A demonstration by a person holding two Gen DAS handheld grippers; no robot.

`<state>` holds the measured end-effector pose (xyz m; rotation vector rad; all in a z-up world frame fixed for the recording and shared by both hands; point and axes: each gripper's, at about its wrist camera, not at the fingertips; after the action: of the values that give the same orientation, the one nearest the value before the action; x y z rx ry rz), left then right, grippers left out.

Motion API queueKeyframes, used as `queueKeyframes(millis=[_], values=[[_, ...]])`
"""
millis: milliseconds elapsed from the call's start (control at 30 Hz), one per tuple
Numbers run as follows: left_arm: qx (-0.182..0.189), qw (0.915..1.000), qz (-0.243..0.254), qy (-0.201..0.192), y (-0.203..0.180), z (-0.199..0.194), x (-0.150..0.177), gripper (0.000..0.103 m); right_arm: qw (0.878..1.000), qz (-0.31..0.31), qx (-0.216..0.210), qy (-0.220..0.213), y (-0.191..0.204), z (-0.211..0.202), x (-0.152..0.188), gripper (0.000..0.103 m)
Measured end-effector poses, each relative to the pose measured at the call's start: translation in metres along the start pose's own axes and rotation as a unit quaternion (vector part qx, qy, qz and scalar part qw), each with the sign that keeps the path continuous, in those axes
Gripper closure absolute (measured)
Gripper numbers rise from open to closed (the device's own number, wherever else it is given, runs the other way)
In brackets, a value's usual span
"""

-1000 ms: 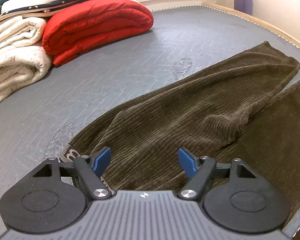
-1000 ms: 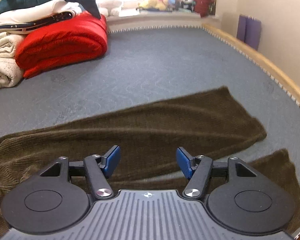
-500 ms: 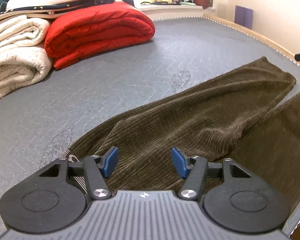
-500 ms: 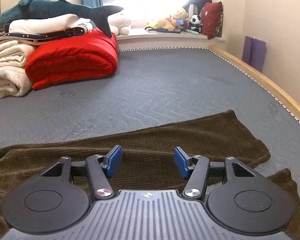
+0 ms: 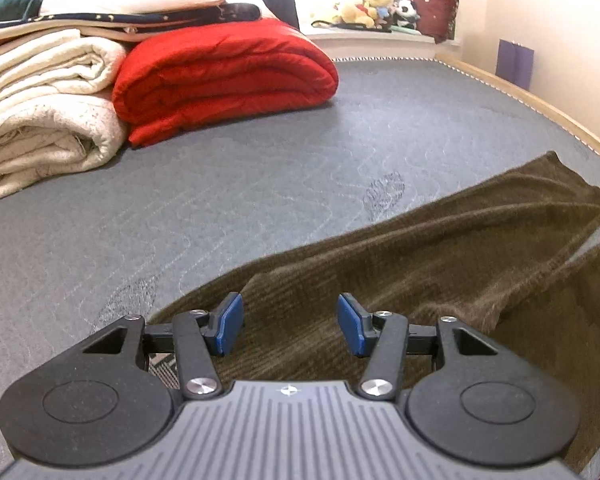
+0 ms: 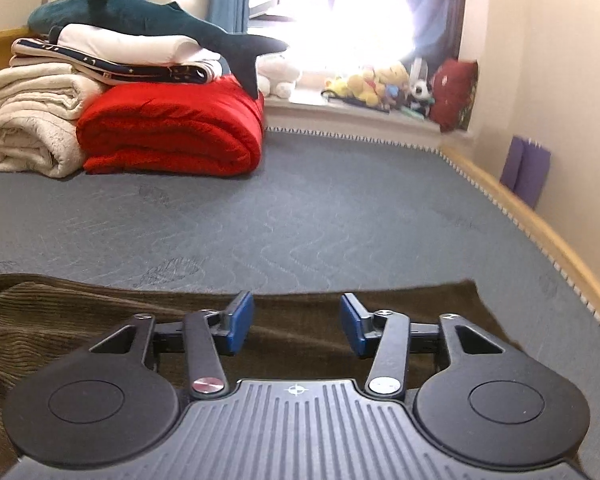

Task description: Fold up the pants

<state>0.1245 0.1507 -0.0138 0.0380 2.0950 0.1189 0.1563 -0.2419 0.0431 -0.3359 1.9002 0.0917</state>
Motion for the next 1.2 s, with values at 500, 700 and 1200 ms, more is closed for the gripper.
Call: queueKeyframes(millis=[500, 700, 1200], values=[[-0.084, 0.9868, -0.138, -0.016, 0.062, 0.021, -0.024, 0.043, 0.999, 0.028, -0.01, -0.028, -0.007, 0.006, -0.012, 0.034], [-0.047, 0.9927, -0.107, 0.029, 0.065, 0.077, -0.024, 0.043, 0.998, 0.042, -0.04, 0.005, -0.012, 0.009, -0.017, 0.033], [0.032, 0.9847, -0.085, 0.149, 0.075, 0.199, 0.014, 0.074, 0.997, 0.055, -0.032, 0.049, -0.044, 0.018, -0.006, 0.076]])
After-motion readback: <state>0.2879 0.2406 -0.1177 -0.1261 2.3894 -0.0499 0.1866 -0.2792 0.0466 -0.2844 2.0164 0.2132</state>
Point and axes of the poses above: each gripper's, at about its wrist camera, not at the fingertips, and z roughly the way its jaws point, y to its left, x to its underside, and after that the axes turned 13 degrees about -y, right-handed
